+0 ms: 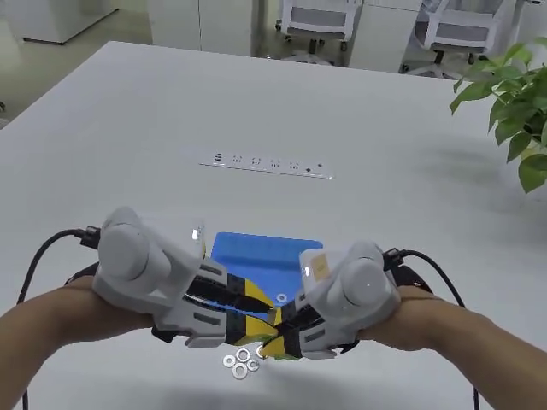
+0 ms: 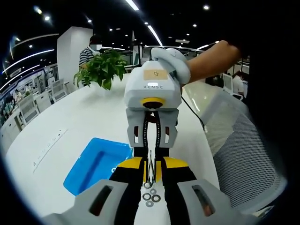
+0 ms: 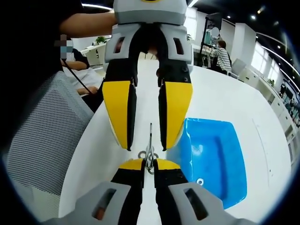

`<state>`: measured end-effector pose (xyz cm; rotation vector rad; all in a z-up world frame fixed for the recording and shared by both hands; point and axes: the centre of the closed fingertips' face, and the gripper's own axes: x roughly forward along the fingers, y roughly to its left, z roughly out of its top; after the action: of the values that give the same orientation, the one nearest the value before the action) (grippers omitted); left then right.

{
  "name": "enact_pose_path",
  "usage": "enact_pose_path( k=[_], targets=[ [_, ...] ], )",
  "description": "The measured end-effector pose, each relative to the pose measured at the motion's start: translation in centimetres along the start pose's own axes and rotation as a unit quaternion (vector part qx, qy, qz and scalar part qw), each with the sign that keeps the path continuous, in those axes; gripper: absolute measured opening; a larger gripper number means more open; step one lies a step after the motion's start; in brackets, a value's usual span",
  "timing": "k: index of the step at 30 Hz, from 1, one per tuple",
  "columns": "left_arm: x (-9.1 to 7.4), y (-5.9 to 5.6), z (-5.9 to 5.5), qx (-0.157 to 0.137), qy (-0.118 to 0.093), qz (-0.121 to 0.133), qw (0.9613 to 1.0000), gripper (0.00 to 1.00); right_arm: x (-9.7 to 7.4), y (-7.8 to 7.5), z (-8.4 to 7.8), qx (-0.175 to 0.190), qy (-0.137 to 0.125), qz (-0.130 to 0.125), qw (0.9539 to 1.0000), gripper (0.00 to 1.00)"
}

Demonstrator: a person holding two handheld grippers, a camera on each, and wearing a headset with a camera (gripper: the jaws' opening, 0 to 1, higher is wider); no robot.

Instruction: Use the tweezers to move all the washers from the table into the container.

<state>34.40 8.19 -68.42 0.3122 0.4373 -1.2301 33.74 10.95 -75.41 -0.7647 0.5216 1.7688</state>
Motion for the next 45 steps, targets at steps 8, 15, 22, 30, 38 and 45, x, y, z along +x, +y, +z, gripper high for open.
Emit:
enact_pose_path(
  k=[8, 15, 22, 30, 38, 45],
  targets=[
    [-0.9, 0.0, -0.3, -0.016, -0.007, 0.014, 0.9998, 0.33, -0.7, -0.2, 0.8, -0.007, 0.002, -0.001, 1.0000, 0.08],
    [-1.7, 0.5, -0.1, -0.033, -0.028, 0.051, 0.9978, 0.52, -1.6, -0.5, 1.8, -0.021, 0.006, 0.006, 0.9997, 0.09],
    [-2.8, 0.5, -0.7, -0.048, -0.030, 0.072, 0.9958, 0.62, -2.7, -1.0, 3.0, -0.033, 0.005, 0.004, 0.9994, 0.09],
    [-3.9, 1.0, -1.3, -0.052, -0.034, 0.102, 0.9929, 0.73, -3.8, -2.2, 4.1, -0.041, 0.000, 0.000, 0.9992, 0.09],
    [-4.6, 1.7, -1.7, -0.066, -0.033, 0.124, 0.9896, 0.85, -4.4, -3.6, 4.3, -0.044, -0.002, -0.008, 0.9990, 0.09],
    [-4.9, 1.6, -2.2, -0.081, -0.031, 0.134, 0.9871, 0.94, -4.6, -4.7, 4.0, -0.047, -0.002, -0.015, 0.9988, 0.09]
  ],
)
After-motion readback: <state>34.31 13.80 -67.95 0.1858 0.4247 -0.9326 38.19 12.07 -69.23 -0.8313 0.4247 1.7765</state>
